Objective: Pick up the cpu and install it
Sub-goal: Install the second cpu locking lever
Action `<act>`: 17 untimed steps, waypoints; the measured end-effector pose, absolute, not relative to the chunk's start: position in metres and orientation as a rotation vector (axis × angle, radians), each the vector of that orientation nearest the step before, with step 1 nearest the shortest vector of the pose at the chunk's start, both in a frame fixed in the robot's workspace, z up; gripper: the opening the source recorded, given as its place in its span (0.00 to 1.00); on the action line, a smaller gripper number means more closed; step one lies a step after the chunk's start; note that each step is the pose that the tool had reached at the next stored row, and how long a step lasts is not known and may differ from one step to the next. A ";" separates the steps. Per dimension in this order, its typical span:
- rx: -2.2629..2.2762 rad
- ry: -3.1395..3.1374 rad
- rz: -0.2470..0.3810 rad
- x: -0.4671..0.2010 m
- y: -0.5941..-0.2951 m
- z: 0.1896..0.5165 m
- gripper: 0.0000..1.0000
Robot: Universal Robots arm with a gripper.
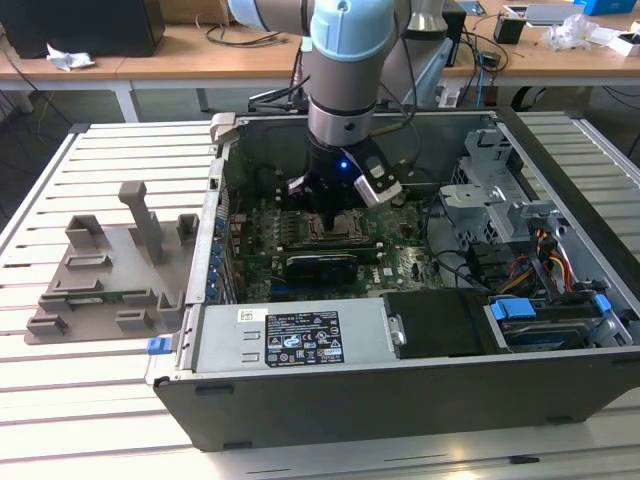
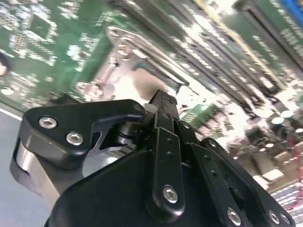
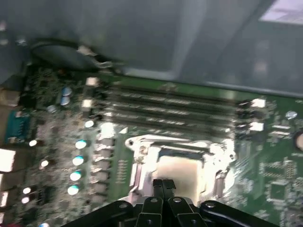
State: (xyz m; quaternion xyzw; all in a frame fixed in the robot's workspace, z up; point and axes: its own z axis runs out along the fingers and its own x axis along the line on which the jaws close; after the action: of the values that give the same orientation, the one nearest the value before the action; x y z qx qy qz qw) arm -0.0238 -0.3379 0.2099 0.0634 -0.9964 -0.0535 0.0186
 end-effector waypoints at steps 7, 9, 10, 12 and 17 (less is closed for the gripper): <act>0.194 -3.087 -0.111 -0.012 -0.327 0.216 0.11; 0.194 -3.087 -0.089 -0.012 -0.327 0.219 0.11; 0.194 -3.087 -0.087 -0.012 -0.327 0.221 0.11; 0.194 -3.087 -0.087 -0.012 -0.326 0.226 0.11; 0.194 -3.087 -0.087 -0.012 -0.326 0.241 0.11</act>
State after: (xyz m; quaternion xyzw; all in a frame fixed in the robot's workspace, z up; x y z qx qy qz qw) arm -0.0117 -0.3265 0.2409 0.0626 -0.9974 -0.0280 0.0236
